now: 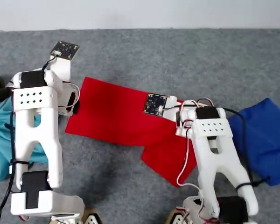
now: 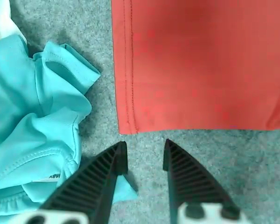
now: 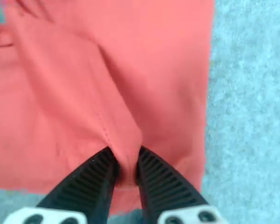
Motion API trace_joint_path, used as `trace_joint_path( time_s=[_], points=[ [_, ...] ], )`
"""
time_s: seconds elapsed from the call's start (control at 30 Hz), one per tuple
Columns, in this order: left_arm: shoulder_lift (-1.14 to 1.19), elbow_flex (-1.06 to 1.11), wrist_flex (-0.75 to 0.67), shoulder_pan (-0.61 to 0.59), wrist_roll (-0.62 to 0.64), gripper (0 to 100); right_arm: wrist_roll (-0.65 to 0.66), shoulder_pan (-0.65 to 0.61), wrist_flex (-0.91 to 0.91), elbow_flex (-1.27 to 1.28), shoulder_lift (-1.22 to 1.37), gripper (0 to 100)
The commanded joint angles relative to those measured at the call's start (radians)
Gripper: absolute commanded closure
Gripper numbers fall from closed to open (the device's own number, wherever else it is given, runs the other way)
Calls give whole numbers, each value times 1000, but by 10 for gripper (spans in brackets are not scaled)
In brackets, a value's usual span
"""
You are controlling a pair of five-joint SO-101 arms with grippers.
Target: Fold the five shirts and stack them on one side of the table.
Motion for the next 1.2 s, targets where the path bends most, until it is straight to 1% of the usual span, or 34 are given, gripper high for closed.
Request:
trace_joint_path(
  time_s=[0.0, 0.13, 0.2, 0.3, 0.4, 0.43, 0.53, 0.63, 0.73, 0.8, 0.9, 1.03, 1.1, 1.17],
  points=[
    [-43, -41, 3, 0, 2, 863, 9, -5, -58, -40, 73, 987],
    [-43, -41, 5, 0, 2, 863, 6, -2, -99, -41, 185, 987],
    [-43, -41, 6, 0, 2, 863, -15, 2, -124, -41, 228, 986],
    [-43, -41, 5, 0, 2, 863, -40, 4, -159, -43, 265, 939],
    [-43, -41, 5, 0, 2, 863, -137, 2, -205, -43, 263, 856],
    [-43, -41, 5, 0, 2, 863, -172, 2, -228, -43, 259, 844],
    [-43, -41, 5, 0, 2, 863, -227, 2, -275, -43, 254, 842],
    [-43, -41, 6, 0, 2, 863, -275, 2, -275, -52, 252, 842],
    [-43, -41, 8, 0, 2, 863, -288, 13, -170, -107, 245, 841],
    [-43, -41, 8, 0, 2, 863, -292, 18, -50, -161, 220, 840],
    [-43, -41, 8, 0, 2, 863, -342, 19, 130, -242, 165, 839],
    [-43, -41, 8, 0, 2, 863, -345, 8, 367, -281, 104, 813],
    [-43, -41, 8, 0, 2, 863, -310, -35, 506, -265, 94, 812],
    [-43, -41, 8, 0, 2, 863, -233, -77, 607, -222, 85, 812]
  ],
)
